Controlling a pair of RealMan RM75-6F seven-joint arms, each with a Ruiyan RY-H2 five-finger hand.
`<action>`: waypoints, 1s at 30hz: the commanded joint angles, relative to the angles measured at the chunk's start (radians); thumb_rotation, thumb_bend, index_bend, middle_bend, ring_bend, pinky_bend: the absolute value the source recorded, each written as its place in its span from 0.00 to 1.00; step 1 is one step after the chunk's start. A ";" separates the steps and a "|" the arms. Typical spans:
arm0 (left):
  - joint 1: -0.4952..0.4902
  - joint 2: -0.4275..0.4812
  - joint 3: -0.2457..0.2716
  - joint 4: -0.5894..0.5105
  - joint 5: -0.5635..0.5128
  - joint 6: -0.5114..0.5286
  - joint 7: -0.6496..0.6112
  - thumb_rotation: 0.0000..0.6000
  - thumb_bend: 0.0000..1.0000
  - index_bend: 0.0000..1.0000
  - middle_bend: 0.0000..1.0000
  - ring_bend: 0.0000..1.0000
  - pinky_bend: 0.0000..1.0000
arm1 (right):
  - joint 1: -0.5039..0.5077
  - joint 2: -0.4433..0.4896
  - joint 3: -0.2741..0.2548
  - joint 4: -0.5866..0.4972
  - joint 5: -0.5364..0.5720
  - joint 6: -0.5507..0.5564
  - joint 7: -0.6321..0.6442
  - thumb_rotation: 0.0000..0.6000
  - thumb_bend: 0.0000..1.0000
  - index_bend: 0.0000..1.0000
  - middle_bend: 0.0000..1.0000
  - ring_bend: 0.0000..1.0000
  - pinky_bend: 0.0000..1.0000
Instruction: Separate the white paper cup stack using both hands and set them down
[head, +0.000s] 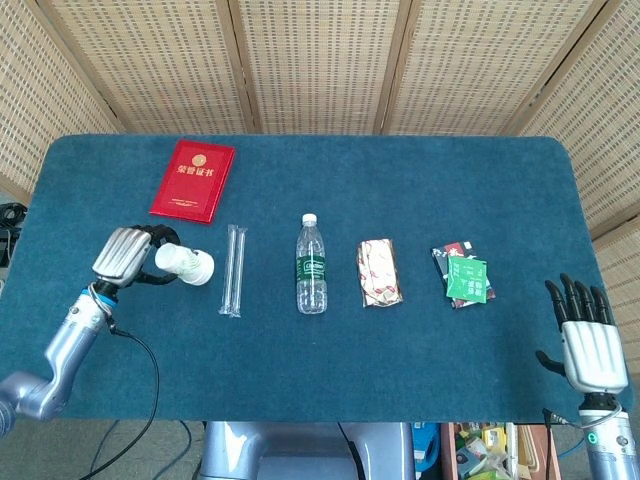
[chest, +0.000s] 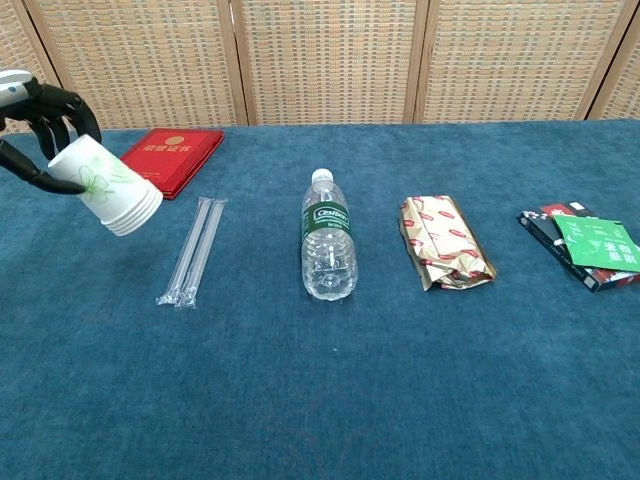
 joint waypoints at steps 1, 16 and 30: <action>0.024 0.057 -0.050 -0.117 -0.008 0.039 -0.434 1.00 0.19 0.48 0.48 0.48 0.47 | 0.021 -0.047 0.007 0.120 -0.115 0.069 0.074 1.00 0.00 0.12 0.08 0.00 0.00; -0.185 -0.103 -0.129 -0.103 -0.059 -0.270 -1.024 1.00 0.20 0.48 0.48 0.48 0.47 | 0.291 -0.146 0.011 0.590 -0.472 0.155 0.436 1.00 0.00 0.27 0.18 0.06 0.00; -0.343 -0.263 -0.172 0.018 -0.096 -0.404 -1.013 1.00 0.21 0.48 0.48 0.48 0.47 | 0.502 -0.181 0.036 0.666 -0.546 0.160 0.484 1.00 0.17 0.37 0.18 0.09 0.04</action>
